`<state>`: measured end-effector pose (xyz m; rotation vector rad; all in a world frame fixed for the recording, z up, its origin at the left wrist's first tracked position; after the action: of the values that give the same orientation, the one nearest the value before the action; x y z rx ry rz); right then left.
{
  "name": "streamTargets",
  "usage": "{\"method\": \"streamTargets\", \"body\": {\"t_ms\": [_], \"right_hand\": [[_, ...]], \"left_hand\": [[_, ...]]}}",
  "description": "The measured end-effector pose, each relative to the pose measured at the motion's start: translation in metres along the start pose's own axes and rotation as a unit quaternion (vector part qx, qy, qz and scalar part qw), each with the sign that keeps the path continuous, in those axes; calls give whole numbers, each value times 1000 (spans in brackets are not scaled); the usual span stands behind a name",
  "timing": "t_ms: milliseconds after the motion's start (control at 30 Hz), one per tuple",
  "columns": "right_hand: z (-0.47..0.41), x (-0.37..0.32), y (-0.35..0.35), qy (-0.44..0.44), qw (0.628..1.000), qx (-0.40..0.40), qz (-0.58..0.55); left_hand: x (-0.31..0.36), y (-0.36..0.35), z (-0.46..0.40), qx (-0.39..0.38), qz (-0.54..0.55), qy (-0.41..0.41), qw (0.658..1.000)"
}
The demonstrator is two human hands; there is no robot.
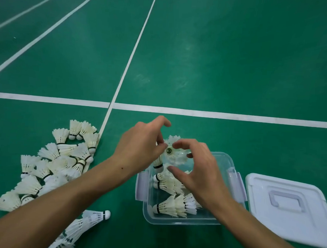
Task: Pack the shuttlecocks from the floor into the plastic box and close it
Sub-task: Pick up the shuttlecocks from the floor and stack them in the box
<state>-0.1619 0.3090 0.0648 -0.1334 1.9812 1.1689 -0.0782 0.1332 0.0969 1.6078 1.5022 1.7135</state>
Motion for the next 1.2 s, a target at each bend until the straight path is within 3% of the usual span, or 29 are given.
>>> {"method": "streamTargets", "body": {"t_ms": [300, 567, 1200], "right_hand": [[10, 36, -5, -22, 999, 45, 2], [38, 77, -5, -128, 990, 65, -13], [15, 95, -60, -127, 987, -94, 1]], "left_hand": [[16, -11, -7, -40, 42, 12, 998], [-15, 11, 10, 24, 53, 56, 997], [-25, 3, 28, 9, 44, 24, 999]]}}
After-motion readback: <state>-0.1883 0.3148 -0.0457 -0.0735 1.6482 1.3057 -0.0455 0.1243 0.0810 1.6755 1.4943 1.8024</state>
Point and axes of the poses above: each hand's wrist, its own z-axis away from the middle knuckle, its own y-axis out of the back of the hand, x = y × z, the point moved 1 cm from there along -z, towards the middle knuckle, and after that the axes turned 2 degrees about x, right-handed, at the moved point
